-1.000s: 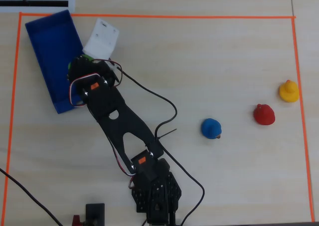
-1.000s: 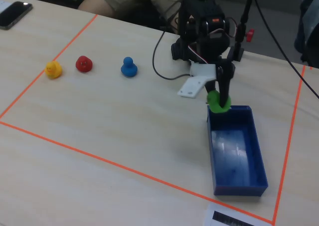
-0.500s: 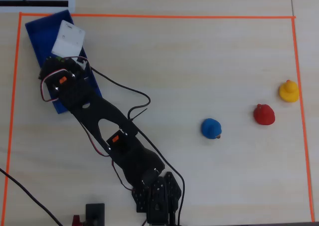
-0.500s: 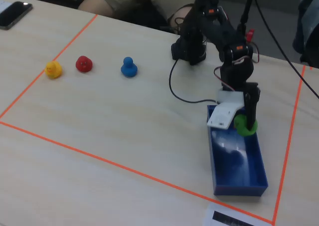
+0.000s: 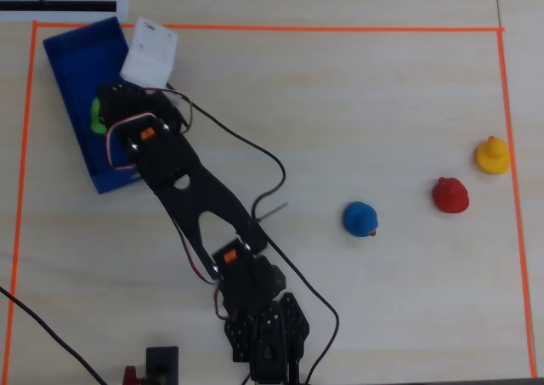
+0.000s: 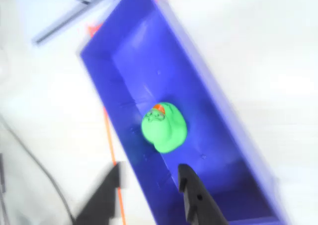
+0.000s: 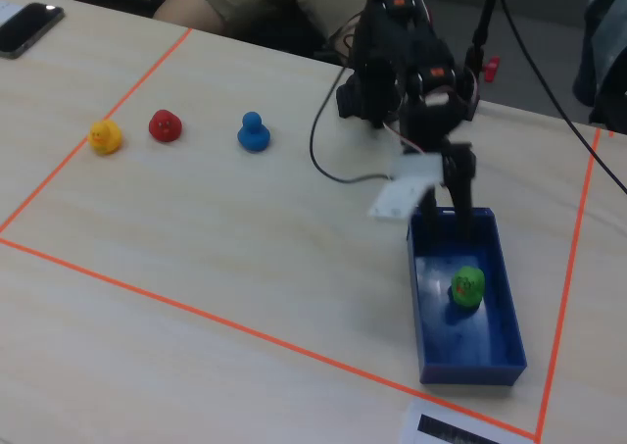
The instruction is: Grasp green duck and put it into box.
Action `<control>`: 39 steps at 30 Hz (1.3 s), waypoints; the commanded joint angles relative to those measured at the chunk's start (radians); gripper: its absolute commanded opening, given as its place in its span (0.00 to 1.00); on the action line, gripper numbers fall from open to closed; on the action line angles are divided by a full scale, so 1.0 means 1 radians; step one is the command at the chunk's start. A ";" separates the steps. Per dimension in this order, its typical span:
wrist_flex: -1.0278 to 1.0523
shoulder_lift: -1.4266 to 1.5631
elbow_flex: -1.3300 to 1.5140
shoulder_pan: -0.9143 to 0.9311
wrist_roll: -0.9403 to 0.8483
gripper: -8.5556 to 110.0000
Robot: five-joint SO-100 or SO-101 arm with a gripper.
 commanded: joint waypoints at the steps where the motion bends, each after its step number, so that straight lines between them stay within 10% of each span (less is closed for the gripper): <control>1: -0.017 0.637 0.391 0.078 -0.112 0.07; 15: 0.129 1.743 1.433 0.324 -0.439 0.07; 39: 0.495 1.758 1.623 0.416 -0.571 0.13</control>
